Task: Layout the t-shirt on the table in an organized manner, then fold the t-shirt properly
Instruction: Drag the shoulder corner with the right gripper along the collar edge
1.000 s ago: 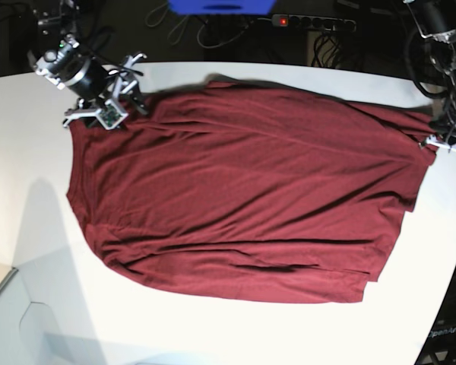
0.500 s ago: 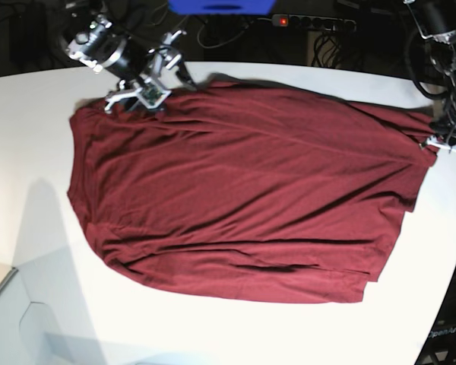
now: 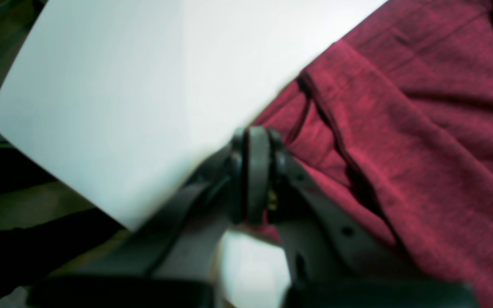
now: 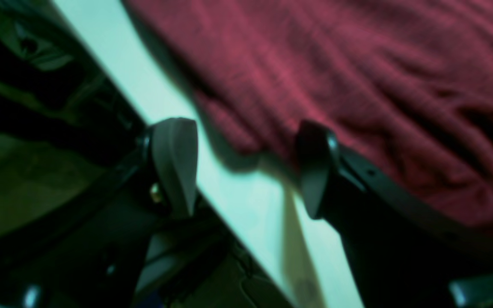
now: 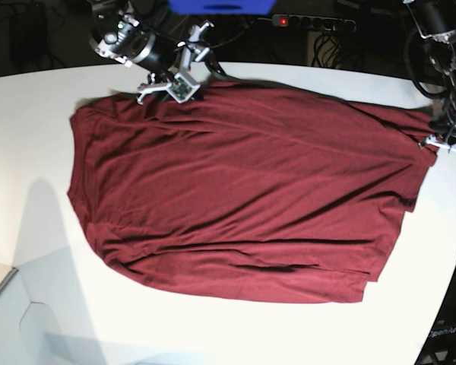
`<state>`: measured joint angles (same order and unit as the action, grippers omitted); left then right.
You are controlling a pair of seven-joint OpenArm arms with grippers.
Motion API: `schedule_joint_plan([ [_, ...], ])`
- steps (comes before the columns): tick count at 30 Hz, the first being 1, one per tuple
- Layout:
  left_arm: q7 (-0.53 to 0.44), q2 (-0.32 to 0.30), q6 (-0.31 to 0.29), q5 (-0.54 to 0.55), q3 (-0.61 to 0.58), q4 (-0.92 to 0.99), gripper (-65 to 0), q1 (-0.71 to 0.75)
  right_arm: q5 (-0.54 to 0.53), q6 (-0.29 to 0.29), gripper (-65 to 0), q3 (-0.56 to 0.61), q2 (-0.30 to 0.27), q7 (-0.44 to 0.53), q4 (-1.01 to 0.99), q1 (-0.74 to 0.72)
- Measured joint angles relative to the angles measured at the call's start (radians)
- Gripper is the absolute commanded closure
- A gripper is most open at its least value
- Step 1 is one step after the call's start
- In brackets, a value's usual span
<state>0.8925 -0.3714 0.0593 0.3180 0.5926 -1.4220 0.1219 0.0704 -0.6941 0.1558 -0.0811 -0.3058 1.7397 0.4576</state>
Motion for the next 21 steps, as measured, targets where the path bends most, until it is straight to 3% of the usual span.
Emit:
schedule_joint_plan([
  [14,0.000,0.000,0.000,0.000,0.000,0.000,-0.1,0.000,-0.005,-0.001,-36.0,0.025,0.018,0.019,-0.083,-0.030],
  [21,0.000,0.000,0.000,0.000,0.000,-0.003,-0.1,-0.002,-0.001,0.000,-16.8,0.027,0.018,0.010,-0.090,-0.042],
])
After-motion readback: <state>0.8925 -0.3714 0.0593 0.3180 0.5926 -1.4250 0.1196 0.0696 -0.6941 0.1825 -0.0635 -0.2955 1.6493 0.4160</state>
